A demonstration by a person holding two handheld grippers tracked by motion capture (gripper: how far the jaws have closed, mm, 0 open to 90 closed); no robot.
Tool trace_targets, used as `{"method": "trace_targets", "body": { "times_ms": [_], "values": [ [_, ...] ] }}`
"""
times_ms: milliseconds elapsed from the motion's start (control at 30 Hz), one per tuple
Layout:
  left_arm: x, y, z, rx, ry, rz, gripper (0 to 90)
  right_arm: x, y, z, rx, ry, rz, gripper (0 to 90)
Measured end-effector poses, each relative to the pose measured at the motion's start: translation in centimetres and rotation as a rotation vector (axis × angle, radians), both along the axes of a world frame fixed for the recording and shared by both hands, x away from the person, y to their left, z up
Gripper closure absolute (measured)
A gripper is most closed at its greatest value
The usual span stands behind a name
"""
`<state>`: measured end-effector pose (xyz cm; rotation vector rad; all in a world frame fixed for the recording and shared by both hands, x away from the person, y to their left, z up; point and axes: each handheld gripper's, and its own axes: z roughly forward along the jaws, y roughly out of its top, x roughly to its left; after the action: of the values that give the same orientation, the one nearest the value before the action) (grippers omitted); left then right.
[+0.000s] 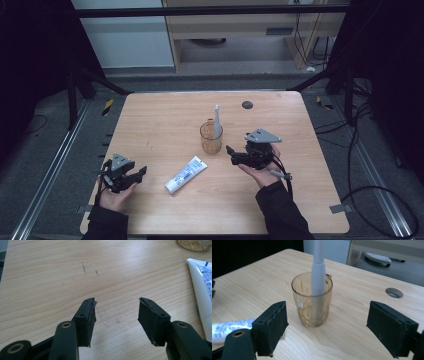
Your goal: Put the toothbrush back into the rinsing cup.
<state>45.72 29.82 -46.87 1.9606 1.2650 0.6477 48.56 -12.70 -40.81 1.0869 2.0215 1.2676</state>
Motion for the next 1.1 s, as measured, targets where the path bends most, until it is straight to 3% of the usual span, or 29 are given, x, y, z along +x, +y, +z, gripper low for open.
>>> {"method": "trace_targets", "body": {
  "times_ms": [667,1100],
  "values": [
    [-0.6,-2.3,0.6,-0.013,0.032,-0.116,63.9,-2.3,-6.2,-3.3,-0.033,0.092,-0.074,19.1],
    [-0.5,-4.6,0.6,0.007,0.1,-0.211,76.7,-3.8,-9.0,-5.2,-0.07,0.127,-0.118,21.1]
  ]
}}
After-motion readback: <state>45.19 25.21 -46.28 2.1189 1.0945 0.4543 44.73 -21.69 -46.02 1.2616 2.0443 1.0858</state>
